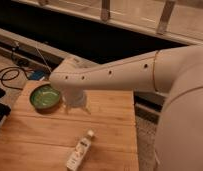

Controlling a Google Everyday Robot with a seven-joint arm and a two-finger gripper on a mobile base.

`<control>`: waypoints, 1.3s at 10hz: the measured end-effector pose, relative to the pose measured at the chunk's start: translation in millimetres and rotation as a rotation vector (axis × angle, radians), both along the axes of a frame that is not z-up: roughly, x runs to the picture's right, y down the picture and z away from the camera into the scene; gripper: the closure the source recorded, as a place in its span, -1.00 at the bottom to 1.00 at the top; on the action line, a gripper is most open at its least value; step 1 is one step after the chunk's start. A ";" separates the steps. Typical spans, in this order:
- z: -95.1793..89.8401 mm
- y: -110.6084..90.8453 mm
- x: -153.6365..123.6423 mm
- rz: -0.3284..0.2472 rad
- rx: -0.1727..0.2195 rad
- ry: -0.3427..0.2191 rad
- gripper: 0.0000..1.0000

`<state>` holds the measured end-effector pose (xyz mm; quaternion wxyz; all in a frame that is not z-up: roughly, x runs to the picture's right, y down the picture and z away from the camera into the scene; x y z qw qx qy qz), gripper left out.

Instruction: Place the bottle in the ceramic bowl

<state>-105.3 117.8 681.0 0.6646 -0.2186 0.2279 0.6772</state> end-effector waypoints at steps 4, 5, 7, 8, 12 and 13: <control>17.6 19.8 0.9 -0.014 -0.020 0.047 -0.30; 18.0 19.3 2.4 -0.014 -0.019 0.050 -0.30; 18.6 24.9 1.6 -0.008 -0.043 0.058 -0.30; 22.3 31.7 8.1 0.000 -0.063 0.072 -0.30; 35.9 81.2 27.5 0.058 -0.176 0.112 -0.30; 38.5 94.4 32.6 0.083 -0.207 0.112 -0.30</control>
